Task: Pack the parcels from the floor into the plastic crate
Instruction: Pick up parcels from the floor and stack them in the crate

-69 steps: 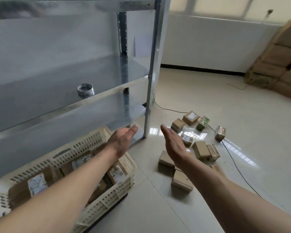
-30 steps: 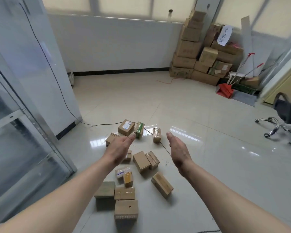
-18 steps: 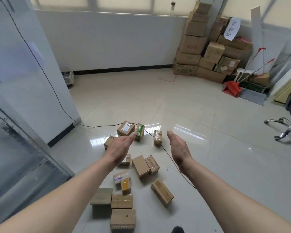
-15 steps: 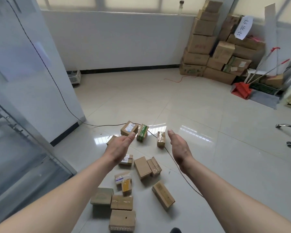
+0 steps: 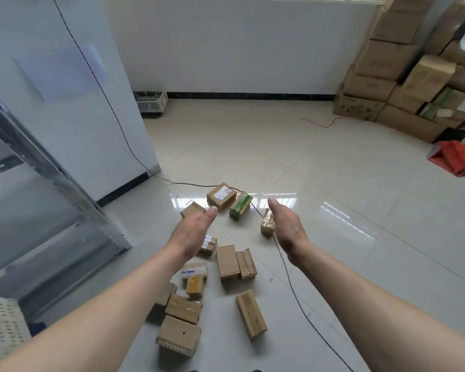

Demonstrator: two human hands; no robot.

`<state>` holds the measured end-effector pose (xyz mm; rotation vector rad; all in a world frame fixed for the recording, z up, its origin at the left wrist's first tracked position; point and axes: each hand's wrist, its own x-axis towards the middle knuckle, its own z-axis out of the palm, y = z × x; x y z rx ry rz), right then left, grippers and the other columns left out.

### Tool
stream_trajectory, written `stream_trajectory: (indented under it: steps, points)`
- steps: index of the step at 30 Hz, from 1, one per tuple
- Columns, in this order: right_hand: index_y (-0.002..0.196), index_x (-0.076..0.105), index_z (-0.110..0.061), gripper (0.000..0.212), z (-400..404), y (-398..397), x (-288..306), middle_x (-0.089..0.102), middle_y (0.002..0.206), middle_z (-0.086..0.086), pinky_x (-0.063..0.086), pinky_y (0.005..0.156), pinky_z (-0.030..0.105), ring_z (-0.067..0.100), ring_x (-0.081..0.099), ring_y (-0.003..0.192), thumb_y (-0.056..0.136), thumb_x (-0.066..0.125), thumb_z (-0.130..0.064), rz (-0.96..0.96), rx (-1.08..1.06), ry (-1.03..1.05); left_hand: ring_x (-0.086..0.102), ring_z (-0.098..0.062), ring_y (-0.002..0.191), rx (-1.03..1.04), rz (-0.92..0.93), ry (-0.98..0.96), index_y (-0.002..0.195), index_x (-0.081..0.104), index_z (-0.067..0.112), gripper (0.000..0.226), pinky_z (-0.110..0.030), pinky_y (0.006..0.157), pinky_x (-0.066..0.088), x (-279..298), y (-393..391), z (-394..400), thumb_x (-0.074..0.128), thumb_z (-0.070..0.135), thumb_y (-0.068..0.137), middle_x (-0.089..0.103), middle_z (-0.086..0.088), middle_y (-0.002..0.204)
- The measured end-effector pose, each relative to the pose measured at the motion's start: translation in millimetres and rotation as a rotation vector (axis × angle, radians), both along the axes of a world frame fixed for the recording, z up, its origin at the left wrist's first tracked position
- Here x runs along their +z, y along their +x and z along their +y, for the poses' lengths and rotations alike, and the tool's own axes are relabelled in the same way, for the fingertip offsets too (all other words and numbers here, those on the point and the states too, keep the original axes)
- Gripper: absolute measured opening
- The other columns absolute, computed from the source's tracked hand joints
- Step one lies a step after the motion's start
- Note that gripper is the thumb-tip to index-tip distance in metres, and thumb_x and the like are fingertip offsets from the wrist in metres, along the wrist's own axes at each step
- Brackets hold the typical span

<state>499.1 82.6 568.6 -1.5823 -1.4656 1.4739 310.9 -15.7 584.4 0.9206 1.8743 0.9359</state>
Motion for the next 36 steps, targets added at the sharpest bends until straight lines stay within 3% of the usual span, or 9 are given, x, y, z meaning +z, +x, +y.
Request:
stream_trajectory:
  steps: [6, 9, 11, 15, 18, 23, 26, 29, 36]
  points:
    - [0.138, 0.060, -0.019, 0.045, 6, -2, -20, 0.052, 0.122, -0.010, 0.029, 0.102, 0.025, 0.009, 0.044, 0.119, 0.106, 0.045, -0.046, 0.042, 0.015, -0.046, 0.043, -0.017, 0.096, 0.010, -0.001, -0.050, 0.097, 0.061, 0.018, 0.042, -0.022, 0.069, 0.033, -16, 3, 15, 0.041, 0.054, 0.098, 0.049, 0.001, 0.100]
    - [0.108, 0.064, -0.028, 0.029, 5, 2, -38, 0.060, 0.119, -0.003, 0.031, 0.095, 0.028, 0.015, 0.050, 0.112, 0.105, 0.045, -0.049, 0.022, -0.004, -0.103, 0.046, -0.015, 0.103, -0.020, -0.010, -0.084, 0.106, 0.062, 0.022, 0.042, -0.028, 0.081, 0.035, -35, 3, 25, 0.041, 0.056, 0.098, 0.053, 0.004, 0.107]
    - [0.103, 0.062, -0.027, 0.029, 6, 7, -56, 0.063, 0.120, 0.003, 0.032, 0.094, 0.030, 0.018, 0.053, 0.111, 0.104, 0.045, -0.051, 0.007, -0.037, -0.149, 0.047, -0.016, 0.103, -0.075, -0.012, -0.113, 0.108, 0.061, 0.023, 0.042, -0.030, 0.081, 0.036, -52, 5, 33, 0.041, 0.058, 0.097, 0.054, 0.003, 0.107]
    - [0.136, 0.059, -0.023, 0.048, 4, 21, -97, 0.057, 0.131, -0.005, 0.035, 0.104, 0.033, 0.018, 0.051, 0.124, 0.103, 0.044, -0.054, -0.047, -0.107, -0.210, 0.048, -0.023, 0.121, -0.146, -0.013, -0.211, 0.127, 0.062, 0.015, 0.056, -0.032, 0.098, 0.035, -91, 17, 44, 0.041, 0.058, 0.097, 0.057, -0.002, 0.126]
    - [0.145, 0.053, -0.021, 0.058, 4, 31, -134, 0.054, 0.141, -0.006, 0.034, 0.107, 0.034, 0.016, 0.049, 0.130, 0.102, 0.043, -0.058, -0.065, -0.154, -0.276, 0.047, -0.024, 0.127, -0.189, -0.028, -0.266, 0.133, 0.060, 0.013, 0.058, -0.033, 0.106, 0.034, -124, 28, 52, 0.042, 0.055, 0.098, 0.055, -0.005, 0.140]
    - [0.145, 0.054, -0.019, 0.060, -2, 51, -211, 0.054, 0.146, -0.002, 0.033, 0.103, 0.032, 0.017, 0.050, 0.130, 0.102, 0.041, -0.059, -0.094, -0.215, -0.367, 0.047, -0.024, 0.129, -0.276, -0.003, -0.373, 0.132, 0.060, 0.013, 0.061, -0.030, 0.098, 0.032, -195, 49, 66, 0.039, 0.058, 0.097, 0.055, -0.006, 0.140]
    - [0.145, 0.053, -0.019, 0.059, -9, 66, -272, 0.053, 0.149, -0.002, 0.032, 0.103, 0.030, 0.018, 0.047, 0.135, 0.102, 0.041, -0.058, -0.114, -0.223, -0.440, 0.051, -0.018, 0.113, -0.303, 0.016, -0.405, 0.124, 0.065, 0.014, 0.055, -0.026, 0.090, 0.030, -251, 63, 75, 0.040, 0.055, 0.098, 0.059, 0.000, 0.124]
    - [0.144, 0.054, -0.017, 0.057, -15, 85, -339, 0.057, 0.135, -0.003, 0.031, 0.098, 0.029, 0.019, 0.049, 0.124, 0.104, 0.040, -0.055, -0.137, -0.248, -0.508, 0.050, -0.017, 0.111, -0.355, 0.025, -0.465, 0.124, 0.065, 0.016, 0.056, -0.027, 0.090, 0.030, -318, 78, 81, 0.039, 0.058, 0.097, 0.058, 0.001, 0.119]
    - [0.140, 0.056, -0.017, 0.054, -39, 113, -494, 0.050, 0.113, -0.009, 0.032, 0.094, 0.028, 0.011, 0.043, 0.105, 0.104, 0.040, -0.054, -0.151, -0.314, -0.669, 0.044, -0.024, 0.134, -0.444, 0.049, -0.603, 0.136, 0.055, 0.016, 0.063, -0.035, 0.102, 0.032, -472, 110, 79, 0.033, 0.060, 0.098, 0.050, -0.005, 0.145]
